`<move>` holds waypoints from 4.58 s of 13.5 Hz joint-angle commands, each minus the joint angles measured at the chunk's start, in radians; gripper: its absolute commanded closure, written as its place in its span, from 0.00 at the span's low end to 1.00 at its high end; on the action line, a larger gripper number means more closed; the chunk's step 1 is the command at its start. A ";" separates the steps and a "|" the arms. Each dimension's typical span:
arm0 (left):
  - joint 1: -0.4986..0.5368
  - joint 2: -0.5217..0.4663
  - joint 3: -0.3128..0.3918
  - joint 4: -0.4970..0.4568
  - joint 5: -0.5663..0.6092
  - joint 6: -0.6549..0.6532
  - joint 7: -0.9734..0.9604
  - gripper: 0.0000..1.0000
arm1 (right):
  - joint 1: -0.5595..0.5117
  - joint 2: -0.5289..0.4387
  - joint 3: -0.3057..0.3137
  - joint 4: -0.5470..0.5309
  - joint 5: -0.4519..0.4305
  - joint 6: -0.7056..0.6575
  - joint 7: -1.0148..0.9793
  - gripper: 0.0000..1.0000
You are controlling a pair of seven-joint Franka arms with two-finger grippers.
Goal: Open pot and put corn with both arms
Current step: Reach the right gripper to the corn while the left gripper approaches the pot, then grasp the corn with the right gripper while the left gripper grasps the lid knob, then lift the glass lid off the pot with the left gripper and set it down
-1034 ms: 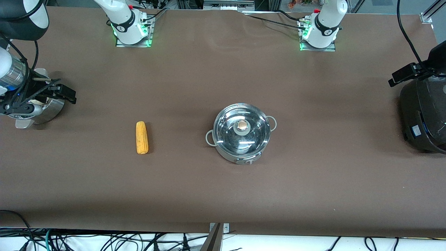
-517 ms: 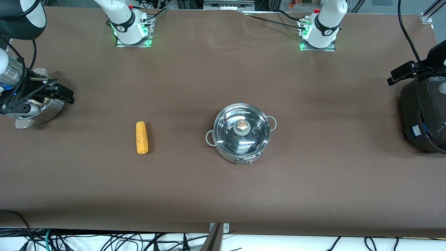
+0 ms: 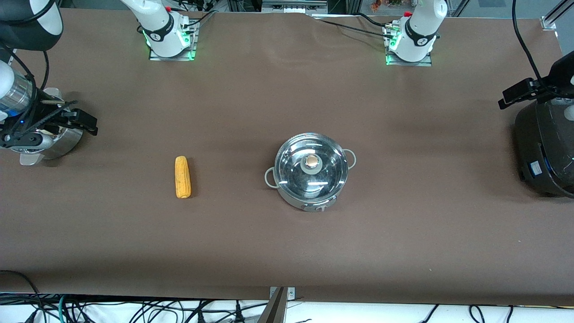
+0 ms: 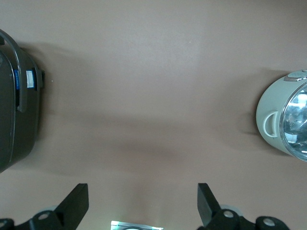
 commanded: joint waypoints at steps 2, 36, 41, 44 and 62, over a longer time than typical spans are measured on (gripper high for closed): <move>0.013 0.002 -0.002 0.007 -0.013 -0.009 0.030 0.00 | 0.029 0.041 0.002 0.023 -0.003 0.006 0.003 0.00; -0.552 0.589 -0.176 0.180 0.159 0.500 -0.985 0.02 | 0.140 0.419 0.002 -0.239 0.076 0.604 0.059 0.00; -0.592 0.673 -0.154 0.260 0.162 0.502 -1.021 0.02 | 0.147 0.442 0.002 -0.259 0.076 0.655 0.061 0.00; -0.592 0.680 -0.154 0.262 0.163 0.502 -1.024 0.02 | 0.147 0.455 0.002 -0.270 0.076 0.685 0.059 0.00; -0.376 0.402 -0.157 0.163 0.120 0.309 -0.707 1.00 | 0.144 0.453 0.002 -0.236 0.074 0.710 0.046 0.57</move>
